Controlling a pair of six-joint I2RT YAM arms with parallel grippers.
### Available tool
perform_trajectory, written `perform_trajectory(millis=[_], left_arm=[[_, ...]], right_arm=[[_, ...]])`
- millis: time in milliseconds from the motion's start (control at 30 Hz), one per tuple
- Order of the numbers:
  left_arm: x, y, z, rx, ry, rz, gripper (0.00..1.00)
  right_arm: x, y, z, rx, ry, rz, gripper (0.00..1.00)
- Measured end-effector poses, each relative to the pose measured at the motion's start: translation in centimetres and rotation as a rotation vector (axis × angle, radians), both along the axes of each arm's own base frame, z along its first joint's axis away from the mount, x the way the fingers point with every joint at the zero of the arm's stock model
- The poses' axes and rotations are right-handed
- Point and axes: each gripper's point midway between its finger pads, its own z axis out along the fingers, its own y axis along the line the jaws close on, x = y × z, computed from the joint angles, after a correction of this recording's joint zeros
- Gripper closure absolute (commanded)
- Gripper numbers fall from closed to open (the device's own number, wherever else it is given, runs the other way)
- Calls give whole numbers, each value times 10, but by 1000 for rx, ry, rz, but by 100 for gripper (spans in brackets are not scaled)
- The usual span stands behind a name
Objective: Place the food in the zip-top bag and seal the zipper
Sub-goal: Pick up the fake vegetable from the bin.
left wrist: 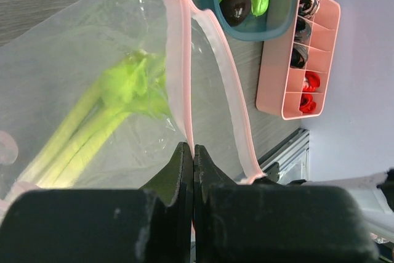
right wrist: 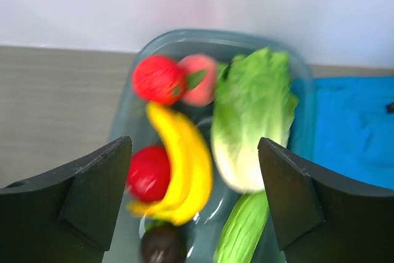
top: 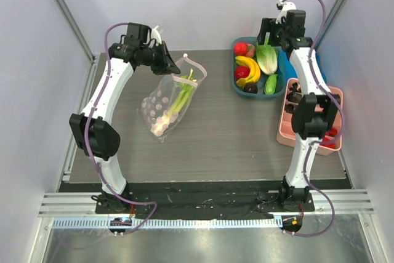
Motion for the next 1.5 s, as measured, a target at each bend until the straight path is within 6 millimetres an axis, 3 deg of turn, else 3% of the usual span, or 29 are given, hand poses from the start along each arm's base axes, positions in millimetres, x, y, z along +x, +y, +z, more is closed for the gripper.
perform_trajectory(millis=[133, 233, 333, 467, 567, 667, 700, 733, 767, 967, 1067, 1167, 1400, 1500], left_arm=[[2, -1, -2, 1, 3, -1, 100], [3, -1, -3, 3, 4, -1, 100], [3, 0, -4, 7, 1, 1, 100], [5, 1, -6, 14, 3, 6, 100], [7, 1, -10, 17, 12, 9, 100], [11, 1, -17, 21, 27, 11, 100], [12, 1, -19, 22, 32, 11, 100], [13, 1, -22, 23, 38, 12, 100], [13, 1, -23, 24, 42, 12, 100], [16, 2, -24, 25, 46, 15, 100], [17, 2, -22, 24, 41, 16, 100], [17, 2, -21, 20, 38, 15, 100], [18, 5, -20, 11, 39, 15, 100], [18, 6, -20, 9, 40, 15, 100]], right_arm=[[47, -15, -35, -88, 4, -47, 10], [70, -24, -68, -138, 27, -72, 10], [82, -32, -99, -190, 56, -93, 13], [84, -38, -127, -241, 94, -98, 25], [87, -39, -135, -265, 97, -96, 39], [88, -39, -139, -286, 94, -92, 69], [89, -39, -139, -292, 94, -92, 87], [89, -39, -139, -295, 93, -94, 94], [89, -40, -139, -303, 92, -94, 99], [89, -41, -136, -308, 88, -107, 99], [88, -39, -126, -289, 75, -110, 99], [82, -34, -92, -259, 32, -97, 99], [44, -5, 45, -196, -175, 9, 99], [19, 16, 87, -188, -238, 113, 99]])
